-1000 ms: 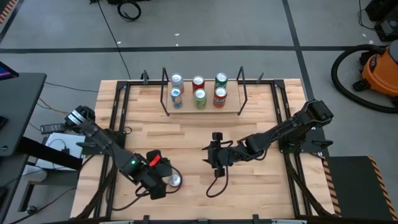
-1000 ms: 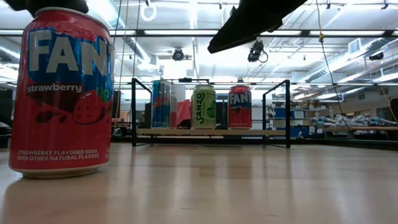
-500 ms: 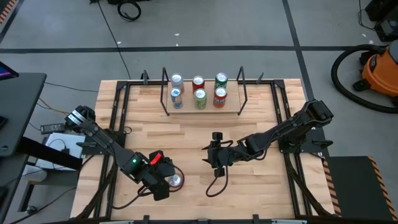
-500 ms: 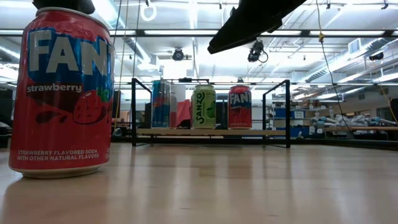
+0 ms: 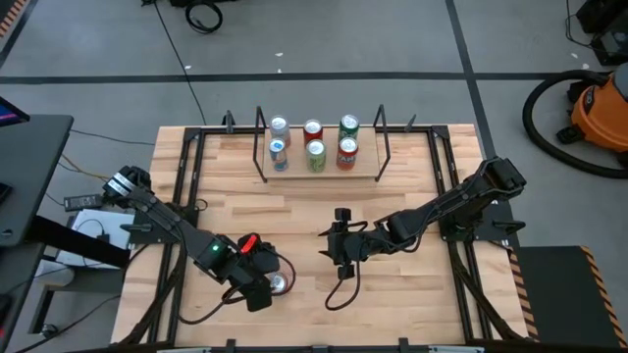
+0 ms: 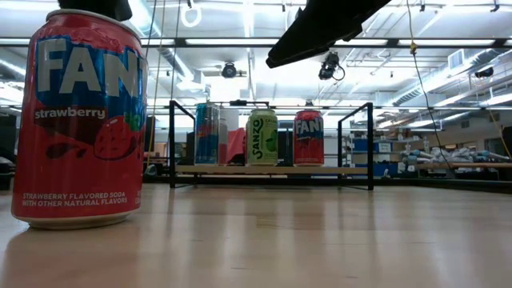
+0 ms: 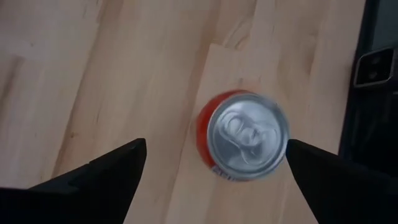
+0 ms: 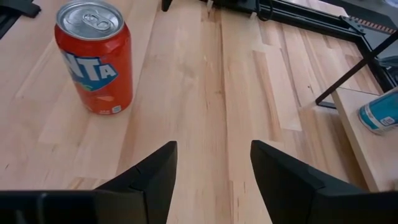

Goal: Place canned beverage on shelf
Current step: Put the red soda can on the shelf

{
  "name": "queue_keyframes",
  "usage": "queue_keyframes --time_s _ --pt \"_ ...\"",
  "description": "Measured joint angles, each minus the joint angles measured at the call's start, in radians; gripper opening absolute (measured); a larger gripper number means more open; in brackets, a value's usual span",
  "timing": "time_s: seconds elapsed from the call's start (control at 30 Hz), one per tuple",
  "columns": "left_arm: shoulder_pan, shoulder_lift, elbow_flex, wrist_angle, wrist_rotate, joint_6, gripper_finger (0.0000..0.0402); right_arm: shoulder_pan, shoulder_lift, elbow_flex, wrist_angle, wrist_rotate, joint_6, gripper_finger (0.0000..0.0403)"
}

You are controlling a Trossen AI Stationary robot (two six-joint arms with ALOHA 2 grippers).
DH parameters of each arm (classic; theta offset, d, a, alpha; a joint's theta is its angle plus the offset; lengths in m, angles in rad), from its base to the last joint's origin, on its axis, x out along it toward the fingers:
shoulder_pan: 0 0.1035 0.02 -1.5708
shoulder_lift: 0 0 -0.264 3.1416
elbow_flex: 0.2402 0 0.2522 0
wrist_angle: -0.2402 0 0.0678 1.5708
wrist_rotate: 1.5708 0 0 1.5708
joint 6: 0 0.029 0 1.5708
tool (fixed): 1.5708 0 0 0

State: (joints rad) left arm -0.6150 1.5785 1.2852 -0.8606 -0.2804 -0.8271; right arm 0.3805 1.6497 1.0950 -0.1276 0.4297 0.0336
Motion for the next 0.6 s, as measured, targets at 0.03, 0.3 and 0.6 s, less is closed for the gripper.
queue_keyframes --time_s 0.03,0.3,0.6 --pt "0.005 -0.001 0.001 0.005 0.000 0.000 0.0399 0.000 0.000 0.000 0.000 0.000 0.000 0.0215" --pt "0.026 0.006 0.001 0.010 0.006 -0.033 0.0398 0.000 0.000 0.000 0.000 0.000 -0.002 0.0215" --pt "0.017 0.030 0.001 0.057 0.038 -0.078 0.0398 -0.001 0.000 -0.037 0.051 0.000 -0.003 0.0215"
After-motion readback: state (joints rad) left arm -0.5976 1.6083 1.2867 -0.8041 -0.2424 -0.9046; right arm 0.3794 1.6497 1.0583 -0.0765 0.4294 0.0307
